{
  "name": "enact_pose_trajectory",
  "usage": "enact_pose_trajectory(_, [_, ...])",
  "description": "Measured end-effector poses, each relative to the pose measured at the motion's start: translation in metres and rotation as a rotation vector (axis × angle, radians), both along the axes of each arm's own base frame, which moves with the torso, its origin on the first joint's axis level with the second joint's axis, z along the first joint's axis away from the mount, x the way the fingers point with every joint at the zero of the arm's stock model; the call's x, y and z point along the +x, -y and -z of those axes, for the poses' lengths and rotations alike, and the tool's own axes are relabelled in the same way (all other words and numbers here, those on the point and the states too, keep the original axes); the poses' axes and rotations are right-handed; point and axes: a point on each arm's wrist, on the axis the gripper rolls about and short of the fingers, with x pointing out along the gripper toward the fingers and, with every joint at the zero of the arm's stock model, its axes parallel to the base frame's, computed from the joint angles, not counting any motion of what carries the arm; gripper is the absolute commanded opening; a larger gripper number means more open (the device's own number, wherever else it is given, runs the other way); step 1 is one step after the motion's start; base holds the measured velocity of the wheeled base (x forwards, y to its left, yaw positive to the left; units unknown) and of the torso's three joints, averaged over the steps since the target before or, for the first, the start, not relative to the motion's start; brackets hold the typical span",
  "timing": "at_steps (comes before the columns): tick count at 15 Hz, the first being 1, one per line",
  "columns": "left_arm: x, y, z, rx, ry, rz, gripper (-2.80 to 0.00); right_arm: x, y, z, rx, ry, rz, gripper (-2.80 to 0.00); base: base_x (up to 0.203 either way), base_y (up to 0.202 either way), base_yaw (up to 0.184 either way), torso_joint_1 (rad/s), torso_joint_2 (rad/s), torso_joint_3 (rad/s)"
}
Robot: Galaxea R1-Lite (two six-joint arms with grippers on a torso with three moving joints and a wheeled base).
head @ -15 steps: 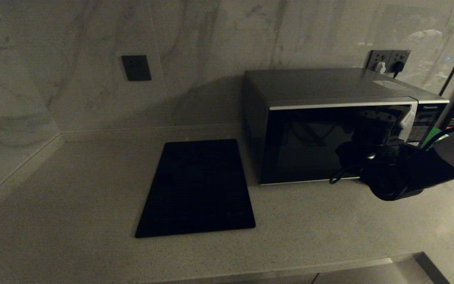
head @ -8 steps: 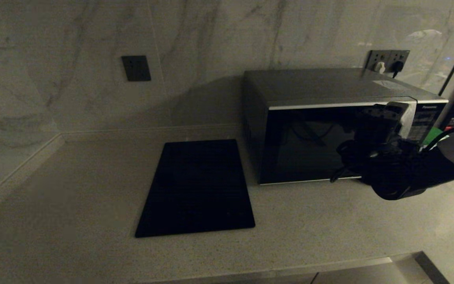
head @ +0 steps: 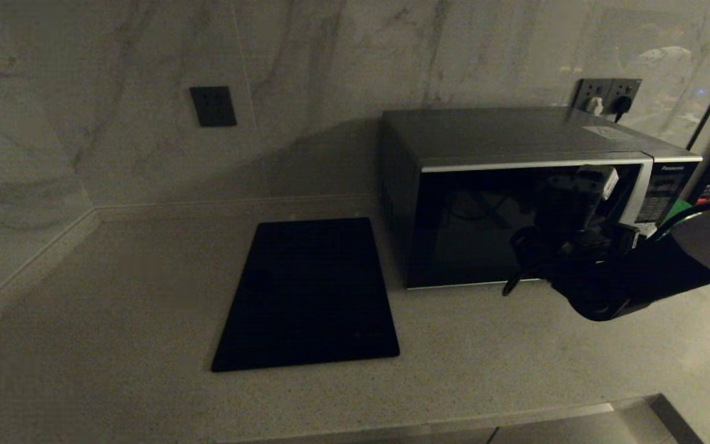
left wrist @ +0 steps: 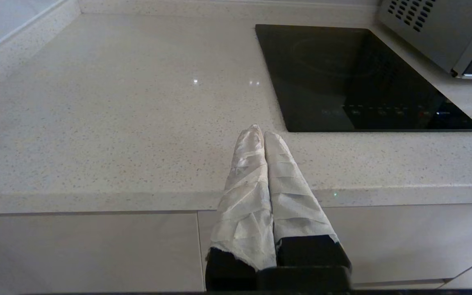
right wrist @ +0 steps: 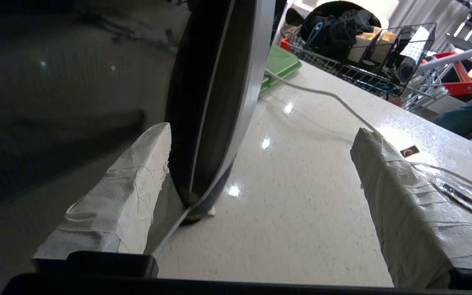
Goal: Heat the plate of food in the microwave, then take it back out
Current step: Open the microwave oven
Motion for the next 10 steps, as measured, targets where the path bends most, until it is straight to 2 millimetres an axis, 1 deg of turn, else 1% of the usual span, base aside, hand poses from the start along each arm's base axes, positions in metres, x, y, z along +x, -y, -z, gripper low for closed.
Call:
enact_pose_trajectory(5, [0.0,0.0,0.0,0.0,0.0,0.0,-2.8,-0.001,0.009,0.012,-0.003,-0.026,0.023,0.0,0.0,0.0,0.0,0.0,0.0,0.0])
enact_pose_trajectory(10, [0.0,0.0,0.0,0.0,0.0,0.0,-2.8,0.005,0.027,0.016,-0.004,-0.033,0.071,0.0,0.0,0.0,0.0,0.0,0.0,0.0])
